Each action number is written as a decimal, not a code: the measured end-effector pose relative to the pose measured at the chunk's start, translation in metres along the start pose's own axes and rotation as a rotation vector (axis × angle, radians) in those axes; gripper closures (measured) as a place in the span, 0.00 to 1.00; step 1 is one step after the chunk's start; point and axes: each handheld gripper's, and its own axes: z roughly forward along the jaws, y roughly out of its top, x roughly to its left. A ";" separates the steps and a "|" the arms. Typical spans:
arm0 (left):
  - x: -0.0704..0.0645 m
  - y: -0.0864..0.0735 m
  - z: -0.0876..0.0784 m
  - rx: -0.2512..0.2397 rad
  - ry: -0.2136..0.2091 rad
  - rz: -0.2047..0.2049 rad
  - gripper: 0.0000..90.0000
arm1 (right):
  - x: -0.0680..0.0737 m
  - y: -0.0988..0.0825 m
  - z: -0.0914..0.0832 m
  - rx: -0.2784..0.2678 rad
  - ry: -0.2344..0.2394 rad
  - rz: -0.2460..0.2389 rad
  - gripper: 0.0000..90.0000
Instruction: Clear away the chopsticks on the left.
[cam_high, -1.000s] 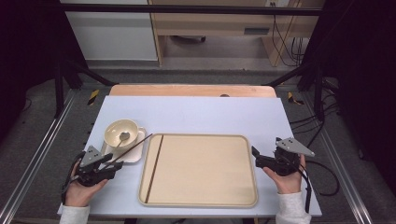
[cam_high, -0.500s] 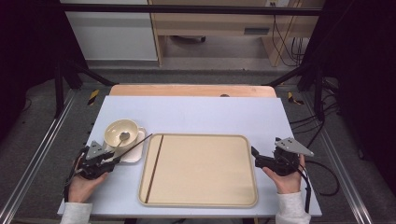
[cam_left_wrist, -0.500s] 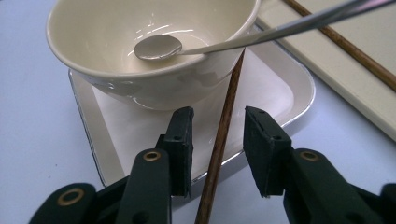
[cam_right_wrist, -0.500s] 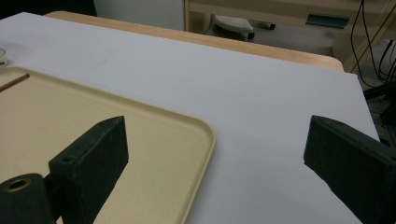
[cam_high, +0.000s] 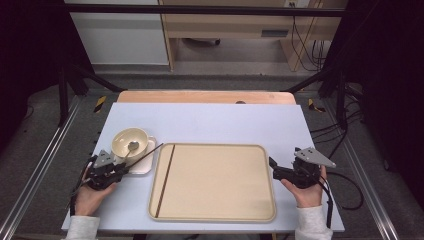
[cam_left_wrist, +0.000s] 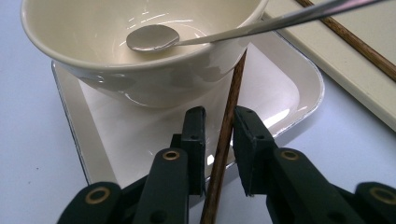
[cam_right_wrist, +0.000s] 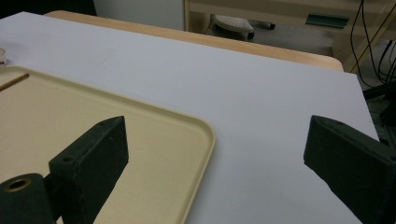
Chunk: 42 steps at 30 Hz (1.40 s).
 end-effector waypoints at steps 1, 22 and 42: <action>0.000 0.000 0.000 -0.001 -0.005 -0.006 0.84 | 0.000 0.000 0.000 -0.001 0.000 0.000 0.08; -0.008 0.003 -0.001 -0.008 -0.054 0.002 0.94 | 0.000 0.000 -0.001 -0.002 0.002 0.003 0.08; -0.037 0.015 -0.017 -0.069 -0.047 0.032 0.94 | -0.001 0.001 -0.003 -0.009 0.001 0.005 0.08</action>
